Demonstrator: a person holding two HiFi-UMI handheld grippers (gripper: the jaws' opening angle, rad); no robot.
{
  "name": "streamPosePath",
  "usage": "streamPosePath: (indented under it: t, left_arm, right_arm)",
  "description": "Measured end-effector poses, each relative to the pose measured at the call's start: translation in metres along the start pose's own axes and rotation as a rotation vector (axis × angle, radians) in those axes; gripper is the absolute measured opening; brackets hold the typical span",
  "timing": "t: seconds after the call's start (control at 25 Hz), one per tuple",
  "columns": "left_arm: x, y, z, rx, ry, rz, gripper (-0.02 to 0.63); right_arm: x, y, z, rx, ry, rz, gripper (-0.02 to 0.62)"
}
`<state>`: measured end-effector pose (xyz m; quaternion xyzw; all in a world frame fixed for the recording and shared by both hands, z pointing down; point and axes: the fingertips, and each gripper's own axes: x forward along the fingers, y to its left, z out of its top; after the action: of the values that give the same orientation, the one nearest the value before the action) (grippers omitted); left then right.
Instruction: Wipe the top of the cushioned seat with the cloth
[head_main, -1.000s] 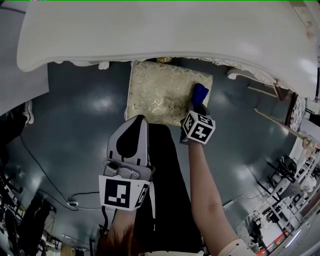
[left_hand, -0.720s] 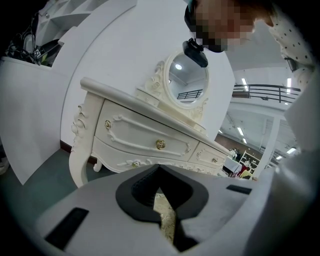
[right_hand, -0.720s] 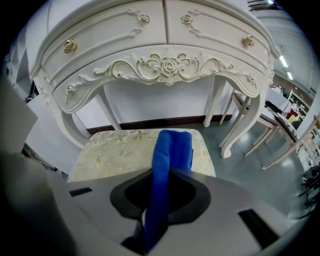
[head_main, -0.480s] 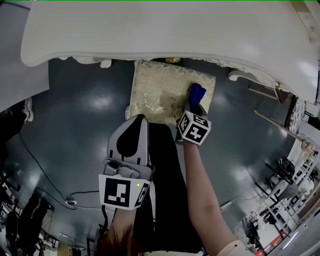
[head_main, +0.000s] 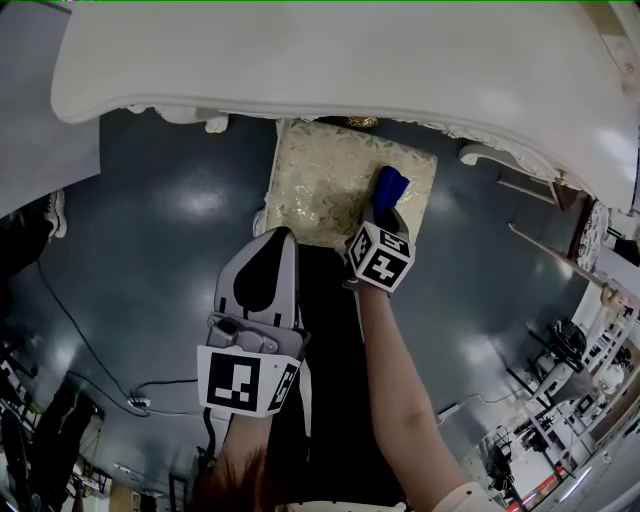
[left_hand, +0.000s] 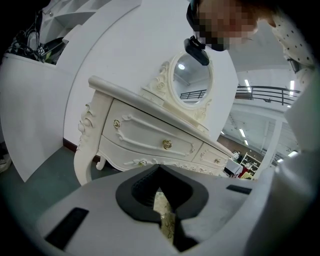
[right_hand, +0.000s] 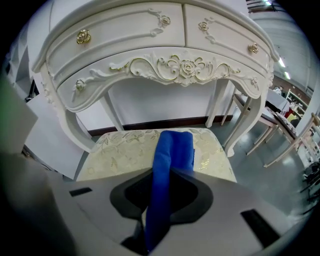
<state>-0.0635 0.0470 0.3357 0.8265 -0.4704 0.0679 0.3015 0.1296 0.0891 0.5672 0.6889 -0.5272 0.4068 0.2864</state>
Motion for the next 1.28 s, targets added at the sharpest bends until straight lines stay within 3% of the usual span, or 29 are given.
streamPosePath:
  t: [1.28]
  left_arm:
    - [-0.001,0.015,0.000,-0.024,0.008,0.034,-0.002]
  right_arm:
    - [0.001,0.070,-0.005,-0.025,0.006,0.112,0.061]
